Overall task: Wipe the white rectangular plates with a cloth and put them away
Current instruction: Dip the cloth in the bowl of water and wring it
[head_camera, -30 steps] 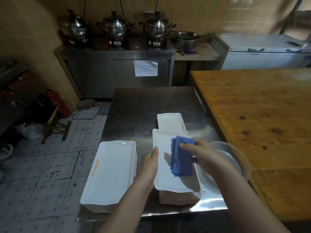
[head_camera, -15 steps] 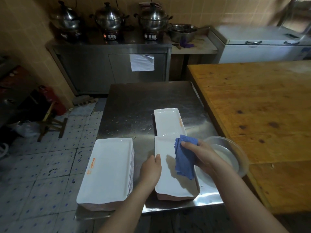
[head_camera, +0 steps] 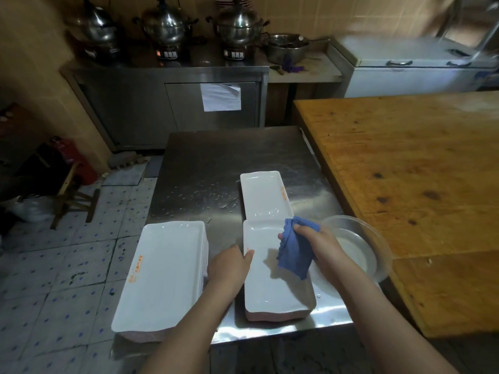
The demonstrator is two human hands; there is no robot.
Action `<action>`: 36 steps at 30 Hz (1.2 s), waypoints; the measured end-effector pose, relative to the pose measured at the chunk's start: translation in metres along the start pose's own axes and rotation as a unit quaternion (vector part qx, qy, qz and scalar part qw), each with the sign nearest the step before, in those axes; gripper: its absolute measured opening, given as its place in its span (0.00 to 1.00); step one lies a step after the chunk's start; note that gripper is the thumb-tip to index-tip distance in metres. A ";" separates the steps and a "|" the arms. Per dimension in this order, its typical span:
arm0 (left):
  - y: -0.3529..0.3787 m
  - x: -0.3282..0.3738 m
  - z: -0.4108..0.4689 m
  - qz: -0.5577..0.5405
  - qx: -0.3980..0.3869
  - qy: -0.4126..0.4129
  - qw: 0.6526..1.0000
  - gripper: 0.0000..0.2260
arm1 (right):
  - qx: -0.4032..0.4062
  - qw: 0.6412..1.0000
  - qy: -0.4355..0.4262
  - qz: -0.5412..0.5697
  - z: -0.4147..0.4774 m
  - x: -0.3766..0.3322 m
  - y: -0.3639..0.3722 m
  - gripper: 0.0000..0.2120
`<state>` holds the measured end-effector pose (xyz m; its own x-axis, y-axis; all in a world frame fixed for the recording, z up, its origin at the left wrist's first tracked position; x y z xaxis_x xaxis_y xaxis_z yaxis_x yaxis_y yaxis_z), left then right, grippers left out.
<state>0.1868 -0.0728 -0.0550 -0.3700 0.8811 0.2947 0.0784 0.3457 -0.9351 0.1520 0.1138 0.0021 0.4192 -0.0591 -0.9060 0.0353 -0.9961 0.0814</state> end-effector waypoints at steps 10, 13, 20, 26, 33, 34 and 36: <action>-0.044 0.066 0.016 -0.303 0.095 0.028 0.948 0.15 | 0.015 0.994 -0.045 0.099 0.018 -0.031 -0.052 0.10; -0.050 0.098 0.013 -0.395 0.091 0.037 0.913 0.12 | 0.045 0.995 -0.038 0.079 0.028 -0.039 -0.075 0.09; -0.059 0.149 0.011 -0.527 0.108 0.034 0.843 0.07 | 0.118 0.993 -0.013 0.017 0.047 -0.042 -0.100 0.30; -0.056 0.171 0.009 -0.556 0.133 0.044 0.819 0.06 | 0.136 0.990 -0.013 0.029 0.059 -0.035 -0.113 0.29; -0.048 0.179 0.003 -0.561 0.156 0.027 0.812 0.06 | 0.152 0.988 -0.017 -0.021 0.067 -0.029 -0.119 0.24; -0.048 0.179 0.002 -0.563 0.157 0.023 0.811 0.06 | 0.154 0.987 -0.019 -0.042 0.068 -0.028 -0.119 0.23; -0.047 0.179 0.001 -0.566 0.160 0.017 0.809 0.06 | 0.160 0.983 -0.027 -0.087 0.069 -0.028 -0.119 0.23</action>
<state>0.1158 0.0688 0.0415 -0.0126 0.0694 0.9975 -0.5380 0.8404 -0.0653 0.0731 0.2291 -0.0113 0.3830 0.1196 -0.9160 -0.1886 -0.9606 -0.2043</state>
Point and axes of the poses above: each hand's wrist, its own z-axis towards the middle knuckle, its own y-axis out of the palm, x = y × z, the point moved 2 cm from there along z, towards the middle knuckle, and after that the axes turned 5 degrees about x, right-handed, at the moved point
